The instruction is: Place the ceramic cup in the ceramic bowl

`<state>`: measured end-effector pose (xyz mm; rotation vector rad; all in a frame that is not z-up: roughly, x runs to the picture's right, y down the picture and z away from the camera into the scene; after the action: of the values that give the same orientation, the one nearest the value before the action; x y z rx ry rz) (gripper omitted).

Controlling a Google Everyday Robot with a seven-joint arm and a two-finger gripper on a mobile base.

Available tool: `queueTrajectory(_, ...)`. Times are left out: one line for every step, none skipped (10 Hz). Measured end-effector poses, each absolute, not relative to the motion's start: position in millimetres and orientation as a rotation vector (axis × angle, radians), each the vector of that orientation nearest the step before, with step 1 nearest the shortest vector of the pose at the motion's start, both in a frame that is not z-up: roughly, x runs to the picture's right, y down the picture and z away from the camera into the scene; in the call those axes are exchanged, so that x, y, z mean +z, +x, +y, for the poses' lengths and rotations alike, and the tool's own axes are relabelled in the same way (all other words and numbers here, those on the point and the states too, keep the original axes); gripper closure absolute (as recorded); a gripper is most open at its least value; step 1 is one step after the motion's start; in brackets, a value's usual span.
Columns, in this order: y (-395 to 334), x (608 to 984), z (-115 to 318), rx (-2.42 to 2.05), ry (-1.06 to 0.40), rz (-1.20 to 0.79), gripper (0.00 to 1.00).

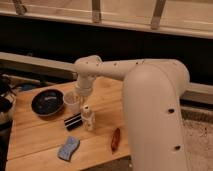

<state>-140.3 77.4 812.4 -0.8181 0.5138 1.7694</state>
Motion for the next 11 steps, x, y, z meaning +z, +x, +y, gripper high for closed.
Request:
queueTrajectory(-145, 809, 74, 1.761, -0.822, 0.51, 1.0)
queueTrajectory(-148, 804, 69, 1.755, -0.826, 0.507, 1.0)
queueTrajectory(-148, 796, 62, 1.75, -0.829, 0.508, 1.0)
queueTrajectory(-149, 792, 57, 1.747, -0.831, 0.506, 1.0)
queueTrajectory(-151, 790, 56, 1.738, -0.831, 0.507, 1.0)
queueTrajectory(-155, 792, 57, 1.728, -0.832, 0.507, 1.0)
queueTrajectory(-163, 793, 54, 1.723, -0.834, 0.504, 1.0)
queueTrajectory(-168, 793, 53, 1.715, -0.837, 0.502, 1.0)
queueTrajectory(-168, 792, 52, 1.713, -0.841, 0.499, 1.0)
queueTrajectory(-163, 792, 52, 1.712, -0.84, 0.504, 1.0)
queueTrajectory(-164, 791, 51, 1.705, -0.839, 0.504, 1.0)
